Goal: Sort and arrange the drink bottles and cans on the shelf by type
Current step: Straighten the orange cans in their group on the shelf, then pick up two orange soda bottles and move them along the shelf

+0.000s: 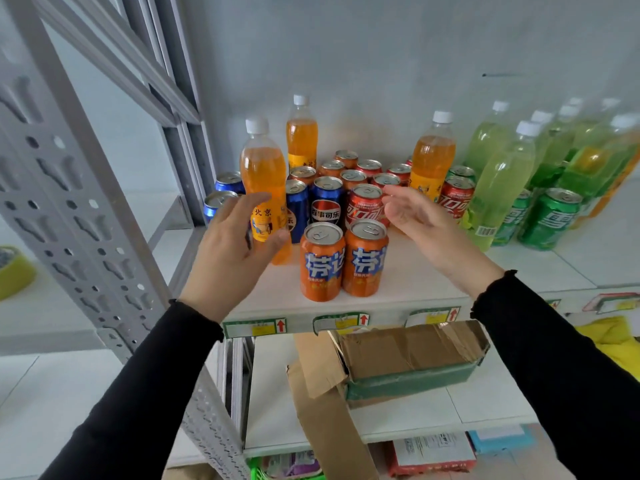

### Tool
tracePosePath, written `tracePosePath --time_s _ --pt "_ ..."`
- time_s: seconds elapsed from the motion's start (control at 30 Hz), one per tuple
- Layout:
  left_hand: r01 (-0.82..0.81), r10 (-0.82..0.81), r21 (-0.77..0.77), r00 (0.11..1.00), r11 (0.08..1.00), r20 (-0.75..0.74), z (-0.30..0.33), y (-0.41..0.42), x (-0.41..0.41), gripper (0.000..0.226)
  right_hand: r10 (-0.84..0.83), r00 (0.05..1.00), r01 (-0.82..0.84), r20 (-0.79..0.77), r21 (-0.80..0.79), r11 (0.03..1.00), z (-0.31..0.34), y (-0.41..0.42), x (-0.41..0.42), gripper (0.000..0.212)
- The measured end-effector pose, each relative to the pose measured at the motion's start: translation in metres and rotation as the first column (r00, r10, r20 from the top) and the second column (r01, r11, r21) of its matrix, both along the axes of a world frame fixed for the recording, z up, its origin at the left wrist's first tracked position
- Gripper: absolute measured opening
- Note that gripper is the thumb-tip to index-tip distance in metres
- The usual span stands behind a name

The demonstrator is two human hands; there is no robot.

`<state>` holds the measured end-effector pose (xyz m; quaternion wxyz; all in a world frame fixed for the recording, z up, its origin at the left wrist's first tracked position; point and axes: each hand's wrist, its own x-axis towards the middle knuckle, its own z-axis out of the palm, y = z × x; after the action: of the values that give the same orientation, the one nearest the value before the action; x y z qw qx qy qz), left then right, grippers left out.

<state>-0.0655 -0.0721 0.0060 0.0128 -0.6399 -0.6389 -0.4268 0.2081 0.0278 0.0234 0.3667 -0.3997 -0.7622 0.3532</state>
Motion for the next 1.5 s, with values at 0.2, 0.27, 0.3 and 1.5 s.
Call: tracePosePath --time_s 0.2,0.27,0.3,1.5 --pt "-0.113 0.111 -0.004 0.976 0.994 0.187 0.012 0.024 -0.018 0.062 -0.078 0.996 0.076 0.051 0.035 0.996 0.001 0.016 0.002 0.054" --pt "-0.119 0.128 -0.054 0.967 0.991 0.22 0.018 0.038 -0.02 0.076 -0.109 0.992 0.107 0.055 0.035 0.994 -0.003 0.021 0.004 0.051" --pt "-0.104 0.12 -0.078 0.964 0.992 0.236 0.021 0.046 -0.02 0.082 -0.136 0.99 0.134 0.048 0.034 0.99 -0.007 0.024 0.006 0.05" --pt "-0.028 0.098 -0.218 0.943 0.976 0.318 0.045 0.065 -0.011 0.065 -0.374 0.926 0.376 -0.049 0.059 0.925 -0.025 0.102 0.01 0.056"
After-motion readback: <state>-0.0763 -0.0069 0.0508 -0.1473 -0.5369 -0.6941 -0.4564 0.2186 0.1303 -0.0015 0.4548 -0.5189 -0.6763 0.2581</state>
